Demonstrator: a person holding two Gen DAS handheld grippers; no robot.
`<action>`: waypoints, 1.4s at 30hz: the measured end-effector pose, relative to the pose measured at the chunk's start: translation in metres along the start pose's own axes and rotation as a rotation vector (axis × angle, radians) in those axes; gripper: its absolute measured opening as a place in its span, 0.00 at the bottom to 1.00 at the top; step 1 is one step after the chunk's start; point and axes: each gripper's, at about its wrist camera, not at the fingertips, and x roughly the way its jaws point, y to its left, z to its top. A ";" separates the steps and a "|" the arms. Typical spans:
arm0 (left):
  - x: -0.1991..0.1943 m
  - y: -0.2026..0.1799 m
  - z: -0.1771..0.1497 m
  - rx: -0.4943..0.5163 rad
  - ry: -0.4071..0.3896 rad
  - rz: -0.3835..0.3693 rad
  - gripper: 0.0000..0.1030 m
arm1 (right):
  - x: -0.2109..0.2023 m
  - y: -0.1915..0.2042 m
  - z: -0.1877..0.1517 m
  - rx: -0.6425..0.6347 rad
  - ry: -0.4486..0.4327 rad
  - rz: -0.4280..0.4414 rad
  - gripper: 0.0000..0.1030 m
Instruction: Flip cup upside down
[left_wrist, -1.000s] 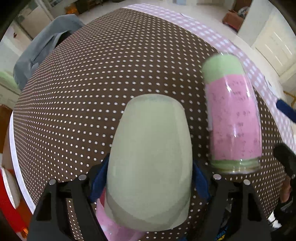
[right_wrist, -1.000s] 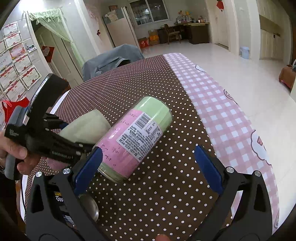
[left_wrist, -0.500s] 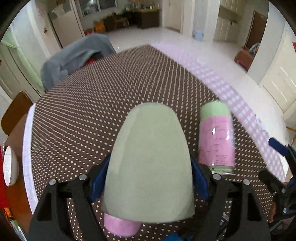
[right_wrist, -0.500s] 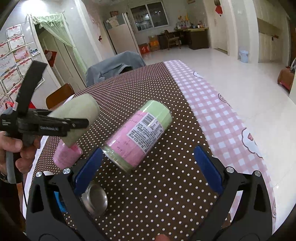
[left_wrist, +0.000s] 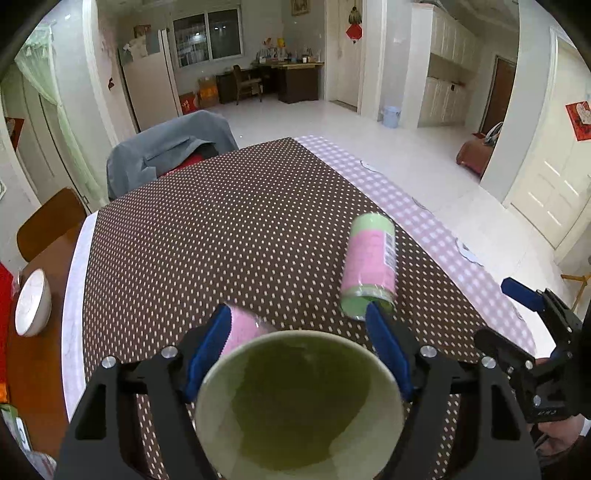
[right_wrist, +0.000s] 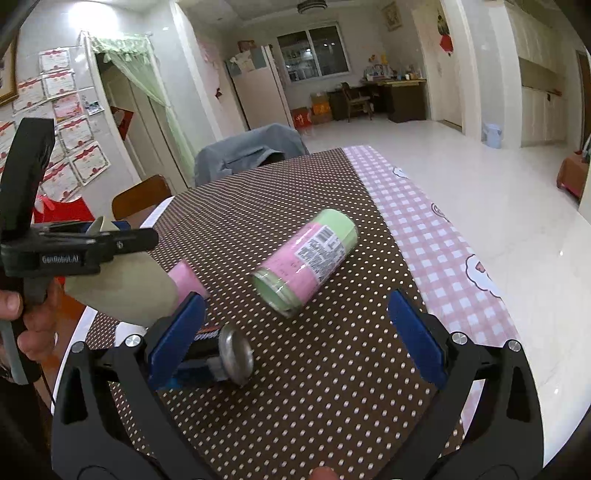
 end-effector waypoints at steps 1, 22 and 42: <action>-0.007 -0.001 -0.006 -0.006 -0.007 -0.006 0.72 | -0.005 0.002 -0.002 -0.006 -0.007 0.004 0.94; -0.015 -0.046 -0.112 -0.135 -0.153 -0.200 0.71 | -0.054 0.026 -0.040 -0.059 -0.034 0.014 0.94; -0.043 -0.008 -0.204 -0.256 -0.182 -0.038 0.74 | -0.057 0.041 -0.077 -0.040 0.040 0.074 0.94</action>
